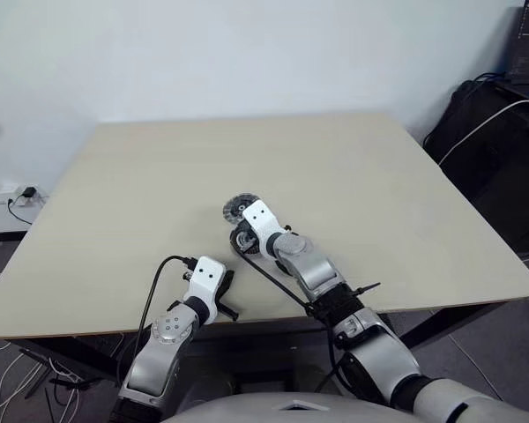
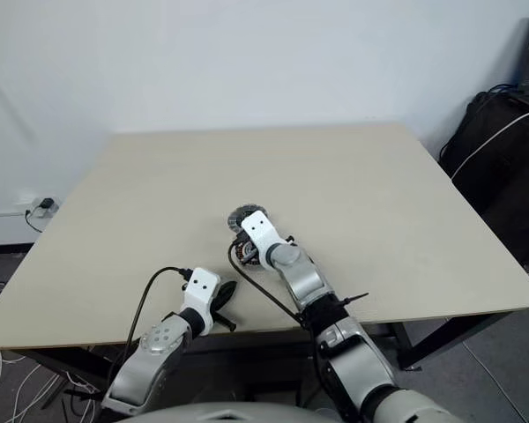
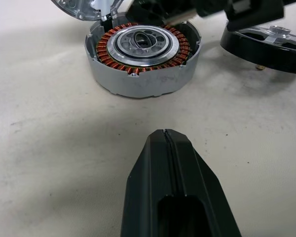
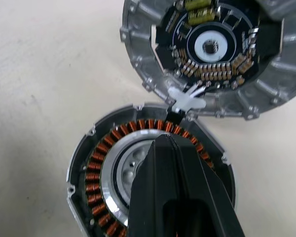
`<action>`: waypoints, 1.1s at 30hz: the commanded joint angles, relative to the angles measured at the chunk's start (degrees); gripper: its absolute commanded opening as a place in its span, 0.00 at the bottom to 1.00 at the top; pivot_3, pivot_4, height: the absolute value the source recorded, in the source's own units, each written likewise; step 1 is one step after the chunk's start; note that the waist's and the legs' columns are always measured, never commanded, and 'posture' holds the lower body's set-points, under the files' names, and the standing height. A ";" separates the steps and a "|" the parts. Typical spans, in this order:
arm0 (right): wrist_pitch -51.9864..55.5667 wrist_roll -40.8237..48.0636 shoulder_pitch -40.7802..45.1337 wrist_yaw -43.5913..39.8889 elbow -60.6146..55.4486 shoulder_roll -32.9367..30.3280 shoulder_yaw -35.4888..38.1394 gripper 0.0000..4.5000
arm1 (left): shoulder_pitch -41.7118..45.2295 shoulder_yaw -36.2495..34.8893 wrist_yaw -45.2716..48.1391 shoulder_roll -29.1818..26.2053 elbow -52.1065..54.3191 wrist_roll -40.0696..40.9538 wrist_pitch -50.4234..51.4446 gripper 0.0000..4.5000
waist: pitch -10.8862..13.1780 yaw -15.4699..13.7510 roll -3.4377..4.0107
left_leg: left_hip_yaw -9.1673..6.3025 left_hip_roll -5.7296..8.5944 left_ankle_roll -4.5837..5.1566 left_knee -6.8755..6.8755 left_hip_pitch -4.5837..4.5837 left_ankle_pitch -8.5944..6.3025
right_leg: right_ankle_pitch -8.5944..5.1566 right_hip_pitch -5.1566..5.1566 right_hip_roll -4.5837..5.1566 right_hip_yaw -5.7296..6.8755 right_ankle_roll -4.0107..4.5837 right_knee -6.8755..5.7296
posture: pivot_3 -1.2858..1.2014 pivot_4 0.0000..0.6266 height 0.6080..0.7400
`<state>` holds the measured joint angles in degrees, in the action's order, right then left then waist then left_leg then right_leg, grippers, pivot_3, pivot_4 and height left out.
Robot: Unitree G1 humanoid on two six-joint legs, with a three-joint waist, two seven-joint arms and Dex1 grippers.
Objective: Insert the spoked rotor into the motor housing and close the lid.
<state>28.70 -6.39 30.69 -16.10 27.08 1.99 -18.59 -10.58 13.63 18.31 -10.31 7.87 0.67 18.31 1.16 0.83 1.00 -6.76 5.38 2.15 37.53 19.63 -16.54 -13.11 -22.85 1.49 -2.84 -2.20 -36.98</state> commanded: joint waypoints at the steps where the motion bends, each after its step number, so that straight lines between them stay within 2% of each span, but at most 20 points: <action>1: -1.80 -0.22 1.94 0.25 0.23 0.54 0.64 0.00 | 0.28 -0.12 -0.39 0.21 3.45 0.09 -0.25 0.00 | 0.00 0.01 0.00 | 0.00 0.00 0.00 0.00 0.00 0.00 | 0.00 0.00 0.00 0.00 0.00 0.00 | 0.52 0.00 1.00; 33: -5.75 -0.26 2.62 1.04 7.65 1.52 1.43 0.00 | 0.26 -0.42 -0.32 -0.50 3.77 0.11 0.30 0.00 | -0.01 0.44 0.02 | -0.01 0.00 -0.06 -0.01 -0.05 0.04 | 0.00 0.02 -0.01 0.00 0.01 -0.05 | 0.52 0.00 1.00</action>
<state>23.91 -6.54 32.79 -15.06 35.55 3.23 -17.92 -10.72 13.56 17.99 -10.67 9.06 0.68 18.69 1.14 1.27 1.02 -6.77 5.38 2.08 37.52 19.58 -16.50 -13.12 -22.83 1.48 -2.84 -2.20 -37.02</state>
